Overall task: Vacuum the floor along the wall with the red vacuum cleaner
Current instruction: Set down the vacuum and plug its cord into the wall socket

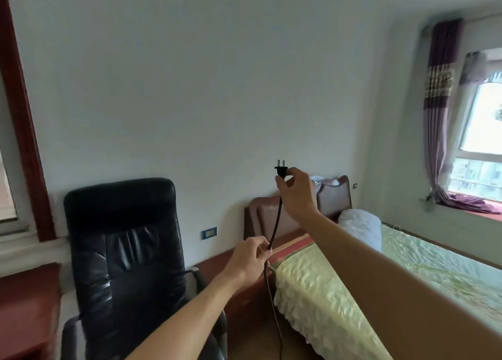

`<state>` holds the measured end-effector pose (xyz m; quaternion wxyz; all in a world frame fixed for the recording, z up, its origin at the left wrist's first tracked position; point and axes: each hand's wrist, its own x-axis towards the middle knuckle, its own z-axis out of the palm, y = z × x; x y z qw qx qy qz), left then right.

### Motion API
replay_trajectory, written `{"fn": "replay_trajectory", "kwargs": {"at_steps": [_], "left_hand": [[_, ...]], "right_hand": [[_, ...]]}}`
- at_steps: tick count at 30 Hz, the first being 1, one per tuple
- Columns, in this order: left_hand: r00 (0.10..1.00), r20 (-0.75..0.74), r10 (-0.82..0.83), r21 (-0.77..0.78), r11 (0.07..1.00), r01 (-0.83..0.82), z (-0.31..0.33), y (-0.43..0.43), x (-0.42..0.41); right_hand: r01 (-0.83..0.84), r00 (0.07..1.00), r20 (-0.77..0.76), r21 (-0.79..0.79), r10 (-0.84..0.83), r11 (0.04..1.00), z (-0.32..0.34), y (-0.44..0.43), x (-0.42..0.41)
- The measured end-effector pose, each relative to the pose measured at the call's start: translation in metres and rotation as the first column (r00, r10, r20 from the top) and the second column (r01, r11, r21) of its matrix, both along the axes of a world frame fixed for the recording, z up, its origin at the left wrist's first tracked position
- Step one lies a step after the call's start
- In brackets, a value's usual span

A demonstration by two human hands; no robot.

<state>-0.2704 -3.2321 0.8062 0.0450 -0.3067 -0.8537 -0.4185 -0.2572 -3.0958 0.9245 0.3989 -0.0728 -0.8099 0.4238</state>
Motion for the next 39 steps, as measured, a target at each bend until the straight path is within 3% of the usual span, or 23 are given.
{"fn": "replay_trajectory", "kwargs": {"at_steps": [15, 25, 39], "left_hand": [[0.995, -0.028, -0.096, 0.018, 0.995, 0.096, 0.027, 0.073, -0.011], [0.994, -0.103, -0.031, 0.014, 0.999, 0.032, 0.021, 0.097, -0.023], [0.997, -0.076, 0.024, -0.019, 1.0, -0.025, 0.016, 0.135, -0.081]], "right_hand": [[0.117, 0.992, -0.047, 0.039, -0.115, 0.992, 0.028, 0.061, 0.007], [0.16, 0.986, -0.052, 0.097, -0.155, 0.982, 0.025, 0.091, 0.002], [0.01, 0.997, -0.079, 0.021, -0.009, 1.0, 0.017, 0.129, -0.061]]}}
